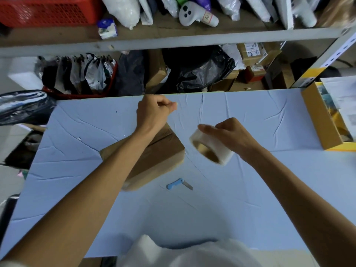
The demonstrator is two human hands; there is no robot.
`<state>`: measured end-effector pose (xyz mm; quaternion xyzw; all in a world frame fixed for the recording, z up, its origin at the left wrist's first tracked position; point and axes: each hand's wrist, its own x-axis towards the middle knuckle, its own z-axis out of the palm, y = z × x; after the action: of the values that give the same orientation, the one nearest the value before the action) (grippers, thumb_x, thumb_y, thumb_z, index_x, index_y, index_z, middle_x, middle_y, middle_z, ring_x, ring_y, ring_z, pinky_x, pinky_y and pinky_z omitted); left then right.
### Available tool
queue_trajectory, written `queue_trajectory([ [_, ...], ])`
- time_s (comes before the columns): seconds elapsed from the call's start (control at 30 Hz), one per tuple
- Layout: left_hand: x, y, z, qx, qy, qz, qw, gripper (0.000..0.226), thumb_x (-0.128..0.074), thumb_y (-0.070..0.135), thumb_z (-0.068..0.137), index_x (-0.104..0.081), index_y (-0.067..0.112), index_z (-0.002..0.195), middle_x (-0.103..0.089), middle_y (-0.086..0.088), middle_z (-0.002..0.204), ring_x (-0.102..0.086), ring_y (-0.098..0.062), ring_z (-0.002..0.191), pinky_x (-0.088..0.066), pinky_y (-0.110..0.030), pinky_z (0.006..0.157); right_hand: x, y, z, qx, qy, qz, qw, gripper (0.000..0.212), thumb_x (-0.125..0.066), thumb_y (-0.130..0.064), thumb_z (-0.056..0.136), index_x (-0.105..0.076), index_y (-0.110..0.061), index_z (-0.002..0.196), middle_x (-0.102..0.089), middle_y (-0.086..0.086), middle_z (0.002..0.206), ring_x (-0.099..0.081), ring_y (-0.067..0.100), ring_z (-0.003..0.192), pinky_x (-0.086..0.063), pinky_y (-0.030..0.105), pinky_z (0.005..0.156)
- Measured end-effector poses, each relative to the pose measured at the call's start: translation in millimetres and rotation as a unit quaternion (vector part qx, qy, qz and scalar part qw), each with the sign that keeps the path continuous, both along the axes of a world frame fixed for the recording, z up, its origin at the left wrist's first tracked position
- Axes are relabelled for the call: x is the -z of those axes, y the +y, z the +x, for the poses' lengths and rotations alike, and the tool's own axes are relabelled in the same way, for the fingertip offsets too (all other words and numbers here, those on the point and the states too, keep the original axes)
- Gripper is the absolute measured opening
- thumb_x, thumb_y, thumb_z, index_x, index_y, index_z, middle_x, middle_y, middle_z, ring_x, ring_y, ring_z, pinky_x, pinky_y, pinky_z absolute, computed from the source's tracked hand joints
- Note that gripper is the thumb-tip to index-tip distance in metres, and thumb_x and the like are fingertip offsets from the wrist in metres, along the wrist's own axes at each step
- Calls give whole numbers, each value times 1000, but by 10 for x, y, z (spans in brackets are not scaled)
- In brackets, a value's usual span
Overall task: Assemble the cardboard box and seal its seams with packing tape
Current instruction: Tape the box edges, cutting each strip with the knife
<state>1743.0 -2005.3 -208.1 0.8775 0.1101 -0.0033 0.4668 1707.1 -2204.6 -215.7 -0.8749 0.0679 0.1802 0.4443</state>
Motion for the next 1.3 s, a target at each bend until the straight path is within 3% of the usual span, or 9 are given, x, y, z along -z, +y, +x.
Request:
queue_trajectory([
  [0.1,6,77,114,-12,25,-29,999,14,-70,23,85,-70,15,73,-71,2,73,-67,-9,70,-57,-32,73,-48,-43,-133,-61,14,118,991,26,-67,-45,71,-64,-27,52,-54,-12,50,-51,6,51,-33,26,56],
  [0.2,2,103,175,10,33,-19,999,14,-70,20,86,-68,15,73,-70,0,73,-63,-8,60,-53,-25,61,-45,-77,-180,-89,16,154,984,22,-67,-38,72,-65,-28,53,-56,-12,51,-52,2,51,-32,26,59],
  [0.27,6,93,187,41,30,6,999,17,-70,17,86,-65,16,70,-72,-3,78,-64,-7,61,-53,-23,60,-7,-95,-176,-84,36,139,986,28,-68,-45,70,-69,-19,60,-60,-7,56,-57,6,55,-35,29,63],
  [0.37,16,84,177,46,14,40,998,16,-70,15,85,-66,11,70,-72,-6,79,-68,-13,72,-59,-33,75,54,-71,-99,-39,106,59,992,56,-71,-62,59,-70,-7,72,-67,1,66,-65,18,67,-42,30,64],
  [0.5,8,126,202,54,-8,41,998,14,-70,14,84,-68,10,70,-72,-5,76,-69,-13,73,-58,-37,83,185,-34,-90,-49,167,-109,979,56,-63,-67,74,-58,-12,81,-58,4,72,-55,19,64,-34,29,54],
  [0.77,79,374,238,95,12,-15,995,11,-69,20,87,-70,10,81,-68,0,73,-62,-8,66,-51,-22,67,140,48,-344,99,84,-35,991,66,-61,-61,79,-65,5,88,-55,6,67,-50,20,56,-36,30,54],
  [1.07,162,555,346,130,37,-32,990,9,-76,23,79,-69,19,78,-70,3,71,-64,-5,62,-50,-16,60,139,274,-421,111,86,-81,987,65,-61,-62,76,-65,3,76,-54,6,62,-48,20,53,-35,29,52],
  [1.2,261,573,413,151,36,-6,988,10,-76,26,79,-68,23,74,-69,5,68,-62,-6,61,-50,-19,61,175,336,-425,126,86,-83,985,62,-62,-65,73,-46,-9,52,-39,-2,47,-37,19,46,-29,29,49],
  [1.3,307,598,464,162,51,-10,985,9,-76,28,78,-68,25,74,-68,3,69,-61,-5,62,-52,-21,62,205,382,-414,117,77,-96,985,63,-63,-63,74,-27,-17,50,-28,-4,44,-28,18,44,-23,27,47],
])
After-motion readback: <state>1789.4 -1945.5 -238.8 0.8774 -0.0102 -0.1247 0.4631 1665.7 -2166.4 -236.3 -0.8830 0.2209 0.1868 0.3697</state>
